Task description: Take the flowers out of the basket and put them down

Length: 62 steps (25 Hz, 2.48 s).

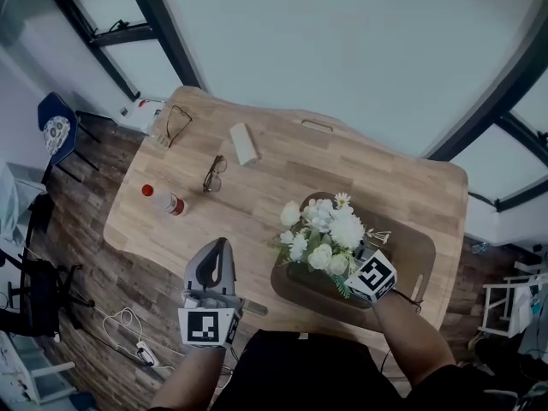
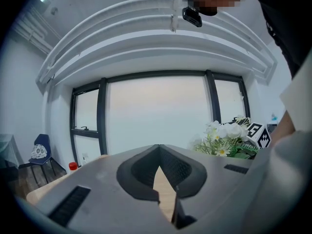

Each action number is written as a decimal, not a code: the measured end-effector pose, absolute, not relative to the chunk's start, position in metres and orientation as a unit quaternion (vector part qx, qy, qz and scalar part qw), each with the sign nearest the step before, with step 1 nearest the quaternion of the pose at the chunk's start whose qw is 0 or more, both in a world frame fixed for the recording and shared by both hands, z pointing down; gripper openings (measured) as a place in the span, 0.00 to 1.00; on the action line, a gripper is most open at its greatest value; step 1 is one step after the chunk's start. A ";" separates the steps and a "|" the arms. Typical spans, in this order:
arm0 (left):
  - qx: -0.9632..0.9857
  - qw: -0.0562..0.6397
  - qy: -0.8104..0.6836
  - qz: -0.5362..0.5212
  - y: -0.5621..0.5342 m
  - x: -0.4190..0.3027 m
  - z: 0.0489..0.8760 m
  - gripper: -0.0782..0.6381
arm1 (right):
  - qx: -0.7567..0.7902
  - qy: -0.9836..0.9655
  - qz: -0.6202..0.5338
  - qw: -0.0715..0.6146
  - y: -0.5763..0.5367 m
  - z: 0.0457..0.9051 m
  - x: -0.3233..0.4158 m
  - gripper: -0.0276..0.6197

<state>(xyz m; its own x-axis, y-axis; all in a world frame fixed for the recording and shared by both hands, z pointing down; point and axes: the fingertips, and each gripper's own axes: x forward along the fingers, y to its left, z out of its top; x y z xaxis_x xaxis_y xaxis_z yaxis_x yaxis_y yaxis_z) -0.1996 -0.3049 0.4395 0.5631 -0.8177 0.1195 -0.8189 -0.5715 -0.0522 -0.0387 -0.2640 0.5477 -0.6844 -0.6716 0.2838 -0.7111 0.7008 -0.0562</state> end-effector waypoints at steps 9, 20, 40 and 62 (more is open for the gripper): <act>0.896 -0.013 -0.441 0.037 -0.298 -0.179 0.416 0.12 | 0.405 -0.903 0.097 0.107 -0.247 0.511 -0.019 0.48; 0.916 -0.034 -0.401 0.014 -0.282 -0.151 0.391 0.12 | 0.453 -0.885 0.064 0.090 -0.226 0.460 0.007 0.48; 0.948 -0.063 -0.312 -0.020 -0.265 -0.072 0.359 0.12 | 0.548 -0.835 0.028 0.050 -0.166 0.382 0.084 0.48; 0.980 -0.073 -0.180 -0.035 -0.198 0.084 0.346 0.12 | 0.671 -0.741 -0.021 0.011 -0.041 0.313 0.216 0.48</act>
<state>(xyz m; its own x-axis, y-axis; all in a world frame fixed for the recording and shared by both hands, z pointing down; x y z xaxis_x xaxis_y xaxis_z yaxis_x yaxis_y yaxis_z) 0.0837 -0.1977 0.3461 0.9331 -0.3470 -0.0942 -0.3571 -0.9249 -0.1306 0.2158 -0.0412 0.3133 -0.0986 -0.9951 -0.0116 -0.9941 0.0980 0.0467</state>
